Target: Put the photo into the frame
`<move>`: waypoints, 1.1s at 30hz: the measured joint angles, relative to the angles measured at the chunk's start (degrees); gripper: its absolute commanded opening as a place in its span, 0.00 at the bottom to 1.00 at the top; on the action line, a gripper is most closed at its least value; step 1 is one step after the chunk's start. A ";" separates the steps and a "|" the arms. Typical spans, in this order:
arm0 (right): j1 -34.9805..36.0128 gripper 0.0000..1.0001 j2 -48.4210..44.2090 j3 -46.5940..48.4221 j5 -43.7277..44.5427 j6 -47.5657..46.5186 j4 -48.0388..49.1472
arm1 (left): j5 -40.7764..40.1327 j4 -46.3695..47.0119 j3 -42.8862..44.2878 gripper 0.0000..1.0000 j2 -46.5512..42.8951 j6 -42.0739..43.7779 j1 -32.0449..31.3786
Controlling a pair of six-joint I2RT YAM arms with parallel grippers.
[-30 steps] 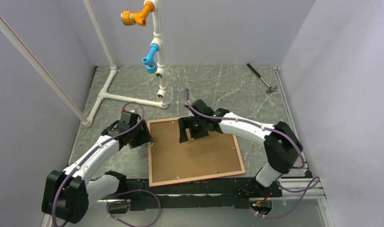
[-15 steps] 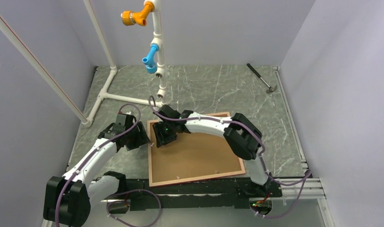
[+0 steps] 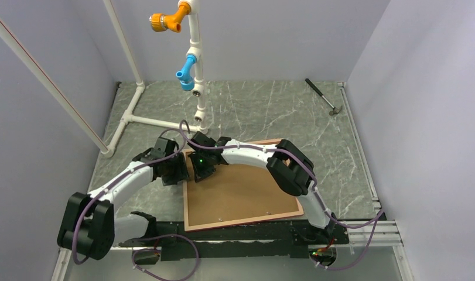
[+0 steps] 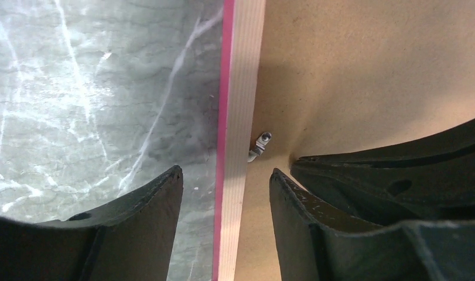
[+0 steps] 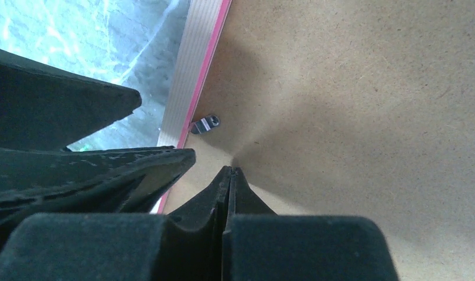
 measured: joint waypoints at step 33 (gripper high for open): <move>-0.04 0.07 -0.46 -0.79 0.09 1.60 0.57 | -5.81 -0.07 4.26 0.65 8.09 -1.46 -4.74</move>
